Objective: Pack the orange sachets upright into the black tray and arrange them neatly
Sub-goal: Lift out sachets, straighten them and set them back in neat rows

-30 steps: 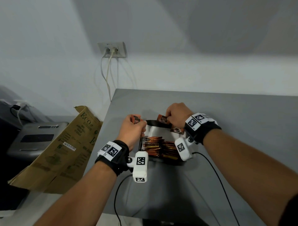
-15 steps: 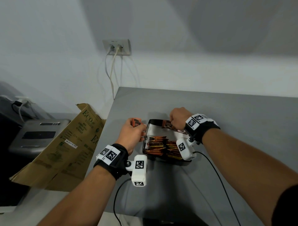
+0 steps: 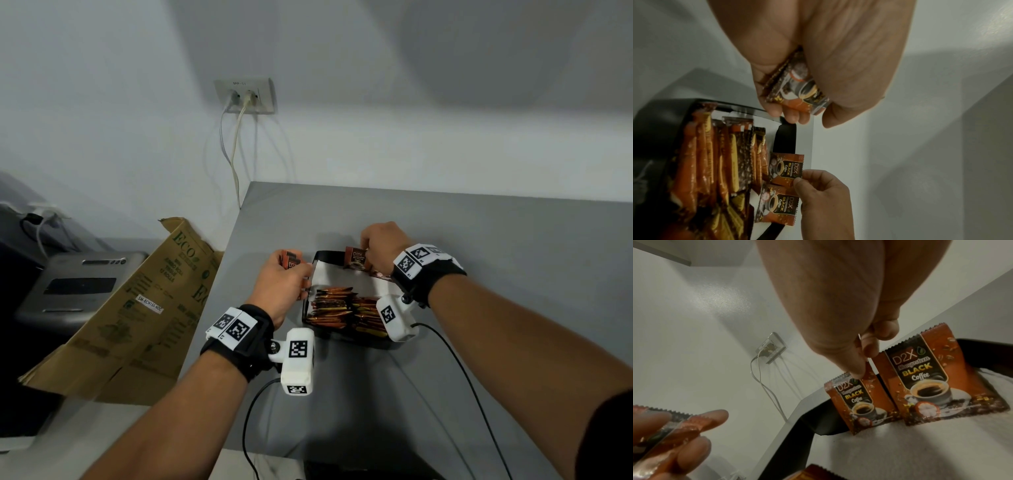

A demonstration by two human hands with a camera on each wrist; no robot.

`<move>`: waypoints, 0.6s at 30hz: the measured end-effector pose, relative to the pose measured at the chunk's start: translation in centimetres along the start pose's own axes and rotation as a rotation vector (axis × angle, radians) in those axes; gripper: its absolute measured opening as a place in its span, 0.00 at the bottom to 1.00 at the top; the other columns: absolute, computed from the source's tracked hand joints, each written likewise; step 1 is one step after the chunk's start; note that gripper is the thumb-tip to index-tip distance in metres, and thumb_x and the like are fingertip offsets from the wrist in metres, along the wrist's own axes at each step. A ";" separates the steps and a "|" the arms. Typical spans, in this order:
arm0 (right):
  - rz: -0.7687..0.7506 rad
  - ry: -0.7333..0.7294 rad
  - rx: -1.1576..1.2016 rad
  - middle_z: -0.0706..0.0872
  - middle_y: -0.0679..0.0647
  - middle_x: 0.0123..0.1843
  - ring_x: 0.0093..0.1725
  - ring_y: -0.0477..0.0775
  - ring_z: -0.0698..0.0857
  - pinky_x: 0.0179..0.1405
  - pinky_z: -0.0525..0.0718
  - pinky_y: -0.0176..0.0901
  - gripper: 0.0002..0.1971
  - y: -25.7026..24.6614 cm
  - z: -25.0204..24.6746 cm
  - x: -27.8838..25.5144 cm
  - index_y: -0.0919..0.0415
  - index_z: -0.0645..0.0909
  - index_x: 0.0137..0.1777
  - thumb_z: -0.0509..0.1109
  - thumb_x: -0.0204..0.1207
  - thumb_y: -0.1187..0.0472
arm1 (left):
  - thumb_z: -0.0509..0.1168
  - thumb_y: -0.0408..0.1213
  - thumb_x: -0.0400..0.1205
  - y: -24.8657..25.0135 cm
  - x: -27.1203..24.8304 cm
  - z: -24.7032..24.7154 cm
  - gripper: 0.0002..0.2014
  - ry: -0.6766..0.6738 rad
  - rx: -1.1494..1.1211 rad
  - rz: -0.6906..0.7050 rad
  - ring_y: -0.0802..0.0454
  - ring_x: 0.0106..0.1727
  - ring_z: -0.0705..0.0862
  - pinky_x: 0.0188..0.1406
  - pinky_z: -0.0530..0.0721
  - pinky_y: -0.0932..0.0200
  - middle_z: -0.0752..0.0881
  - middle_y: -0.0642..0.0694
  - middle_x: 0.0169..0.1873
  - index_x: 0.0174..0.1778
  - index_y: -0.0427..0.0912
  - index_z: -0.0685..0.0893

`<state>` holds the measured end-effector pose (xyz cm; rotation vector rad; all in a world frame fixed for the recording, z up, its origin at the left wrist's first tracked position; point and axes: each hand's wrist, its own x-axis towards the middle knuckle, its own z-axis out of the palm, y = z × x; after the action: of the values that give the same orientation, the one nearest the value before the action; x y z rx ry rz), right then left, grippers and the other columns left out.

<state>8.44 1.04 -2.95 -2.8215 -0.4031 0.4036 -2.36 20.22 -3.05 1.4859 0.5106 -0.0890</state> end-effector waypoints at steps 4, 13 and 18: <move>0.000 -0.028 0.036 0.88 0.59 0.53 0.48 0.60 0.87 0.43 0.85 0.46 0.11 0.1 -0.3 -0.1 0.61 0.87 0.50 0.66 0.78 0.73 | 0.68 0.27 0.83 0.1 -0.2 0.1 0.10 -0.017 -0.008 0.001 0.50 0.35 0.81 0.33 0.83 0.56 0.83 0.38 0.43 0.57 0.43 0.78; 0.018 -0.117 0.090 0.88 0.53 0.47 0.40 0.52 0.83 0.26 0.76 0.36 0.11 -0.1 -1.1 0.0 0.61 0.89 0.51 0.67 0.78 0.72 | 0.67 0.26 0.83 0.4 -0.5 0.2 0.12 -0.022 -0.013 -0.002 0.50 0.34 0.80 0.30 0.83 0.58 0.82 0.37 0.43 0.60 0.39 0.77; 0.039 -0.118 0.133 0.89 0.55 0.49 0.42 0.52 0.85 0.35 0.82 0.41 0.10 0.1 -0.8 -0.1 0.61 0.90 0.52 0.67 0.79 0.70 | 0.67 0.25 0.83 0.2 -0.6 0.3 0.12 -0.021 -0.013 -0.018 0.50 0.32 0.81 0.29 0.83 0.59 0.83 0.36 0.44 0.59 0.40 0.77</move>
<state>8.66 0.76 -2.25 -2.6882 -0.3319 0.5847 -2.77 19.76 -2.61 1.4667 0.5065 -0.1152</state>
